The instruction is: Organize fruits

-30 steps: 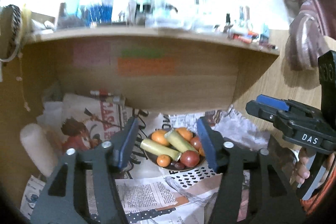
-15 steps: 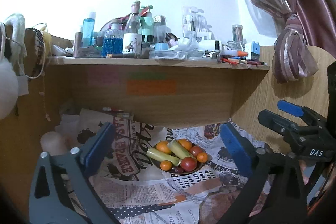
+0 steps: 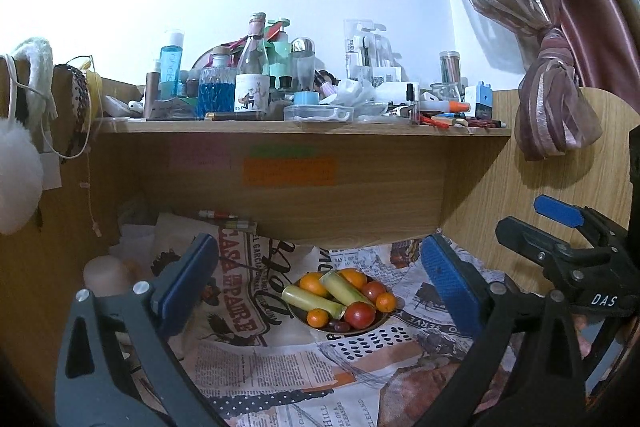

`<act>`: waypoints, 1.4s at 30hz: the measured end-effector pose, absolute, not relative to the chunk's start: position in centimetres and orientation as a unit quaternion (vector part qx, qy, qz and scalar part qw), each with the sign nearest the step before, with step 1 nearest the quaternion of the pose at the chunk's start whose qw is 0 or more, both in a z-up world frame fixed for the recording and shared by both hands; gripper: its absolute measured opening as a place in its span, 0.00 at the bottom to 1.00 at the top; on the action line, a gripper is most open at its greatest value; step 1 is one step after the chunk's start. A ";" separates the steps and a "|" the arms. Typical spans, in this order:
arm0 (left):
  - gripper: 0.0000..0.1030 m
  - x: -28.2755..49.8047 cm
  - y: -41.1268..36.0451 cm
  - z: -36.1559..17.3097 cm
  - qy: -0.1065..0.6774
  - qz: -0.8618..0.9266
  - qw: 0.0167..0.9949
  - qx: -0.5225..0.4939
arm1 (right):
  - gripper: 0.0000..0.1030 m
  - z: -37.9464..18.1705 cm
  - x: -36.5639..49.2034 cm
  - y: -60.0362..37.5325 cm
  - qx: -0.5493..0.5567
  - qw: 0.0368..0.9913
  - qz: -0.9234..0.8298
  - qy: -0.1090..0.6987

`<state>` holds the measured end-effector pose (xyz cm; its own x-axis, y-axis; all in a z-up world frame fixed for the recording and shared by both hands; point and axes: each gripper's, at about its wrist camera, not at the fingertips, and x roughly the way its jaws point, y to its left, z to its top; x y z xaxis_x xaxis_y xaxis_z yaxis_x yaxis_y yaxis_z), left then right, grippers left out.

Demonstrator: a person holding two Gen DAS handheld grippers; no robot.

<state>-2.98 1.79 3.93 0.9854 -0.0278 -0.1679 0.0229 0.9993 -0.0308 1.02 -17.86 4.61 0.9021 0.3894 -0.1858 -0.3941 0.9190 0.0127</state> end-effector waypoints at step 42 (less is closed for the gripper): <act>1.00 -2.3 1.4 3.6 0.096 -0.011 0.995 -0.021 | 1.00 4.3 1.4 -18.4 -0.009 0.974 0.203 0.101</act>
<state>-2.33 1.43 3.58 0.9815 -0.0250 -0.1897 0.0171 0.9989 -0.0430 1.39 -18.36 4.30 0.8969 0.3945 -0.1999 -0.3980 0.9171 0.0244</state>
